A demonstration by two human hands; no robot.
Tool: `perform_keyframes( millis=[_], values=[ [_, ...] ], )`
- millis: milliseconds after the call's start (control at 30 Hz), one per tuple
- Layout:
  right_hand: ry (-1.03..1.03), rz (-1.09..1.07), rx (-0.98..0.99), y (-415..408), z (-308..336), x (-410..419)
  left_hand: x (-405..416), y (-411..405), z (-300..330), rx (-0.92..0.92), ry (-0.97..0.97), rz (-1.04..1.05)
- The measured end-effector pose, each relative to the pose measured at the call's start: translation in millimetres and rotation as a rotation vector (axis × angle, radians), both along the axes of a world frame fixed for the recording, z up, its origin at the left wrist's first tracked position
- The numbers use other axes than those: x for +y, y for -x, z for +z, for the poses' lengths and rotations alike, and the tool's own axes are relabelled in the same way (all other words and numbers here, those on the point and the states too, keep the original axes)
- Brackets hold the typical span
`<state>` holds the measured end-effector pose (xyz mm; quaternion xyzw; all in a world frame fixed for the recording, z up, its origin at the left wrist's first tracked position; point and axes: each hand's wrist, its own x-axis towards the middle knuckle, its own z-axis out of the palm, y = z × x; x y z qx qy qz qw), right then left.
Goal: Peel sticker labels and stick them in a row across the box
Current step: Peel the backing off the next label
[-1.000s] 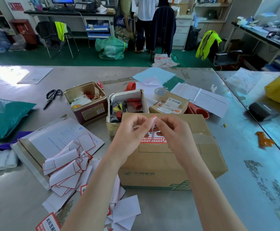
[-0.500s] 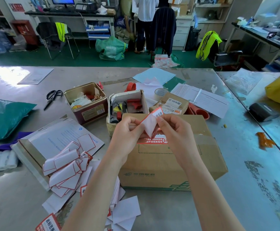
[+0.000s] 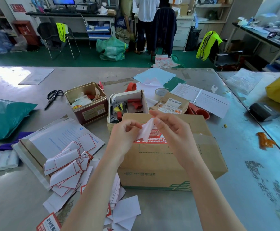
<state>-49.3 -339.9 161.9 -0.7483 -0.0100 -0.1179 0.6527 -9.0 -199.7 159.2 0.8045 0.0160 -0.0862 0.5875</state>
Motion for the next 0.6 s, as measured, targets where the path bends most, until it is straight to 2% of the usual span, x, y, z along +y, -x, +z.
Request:
perform_keyframes(
  millis=[600],
  values=[
    [0.056,-0.016,0.023,3,4,5,11,-7,-4,-0.099,-0.04,0.1]
  ],
)
